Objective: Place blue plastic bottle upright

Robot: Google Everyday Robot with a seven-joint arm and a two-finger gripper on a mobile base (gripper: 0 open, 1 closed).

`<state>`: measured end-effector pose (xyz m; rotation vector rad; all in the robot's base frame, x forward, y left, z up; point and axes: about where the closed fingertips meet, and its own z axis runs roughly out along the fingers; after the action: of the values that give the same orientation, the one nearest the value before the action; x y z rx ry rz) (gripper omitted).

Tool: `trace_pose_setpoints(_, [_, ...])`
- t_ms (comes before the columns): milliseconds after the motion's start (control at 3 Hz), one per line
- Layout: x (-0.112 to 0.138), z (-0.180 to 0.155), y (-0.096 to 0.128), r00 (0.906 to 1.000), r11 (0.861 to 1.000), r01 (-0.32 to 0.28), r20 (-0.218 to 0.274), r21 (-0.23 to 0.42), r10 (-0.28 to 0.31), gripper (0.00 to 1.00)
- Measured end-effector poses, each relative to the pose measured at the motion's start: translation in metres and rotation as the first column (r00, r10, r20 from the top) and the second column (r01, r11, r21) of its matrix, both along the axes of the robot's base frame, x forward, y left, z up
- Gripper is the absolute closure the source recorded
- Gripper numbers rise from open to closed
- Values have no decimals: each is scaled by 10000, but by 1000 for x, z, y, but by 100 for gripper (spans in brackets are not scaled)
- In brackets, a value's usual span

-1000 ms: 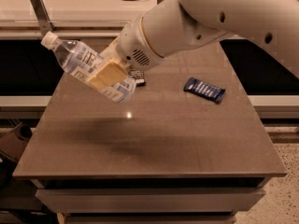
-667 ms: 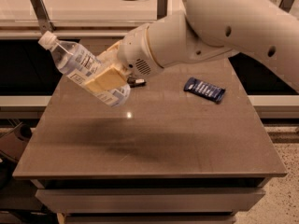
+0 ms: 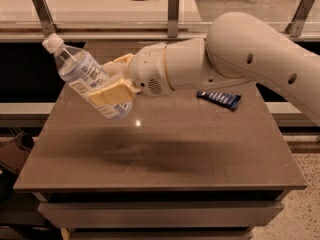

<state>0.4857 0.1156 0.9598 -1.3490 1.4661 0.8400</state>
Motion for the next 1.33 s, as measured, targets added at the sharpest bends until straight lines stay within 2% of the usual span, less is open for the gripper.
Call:
trace_pose_setpoints(667, [-7, -16, -2, 9997, 9898, 262, -54, 1397, -257, 100])
trace_pose_setpoints(1333, [-10, -35, -2, 9969, 9728, 766, -368, 2188, -702, 100])
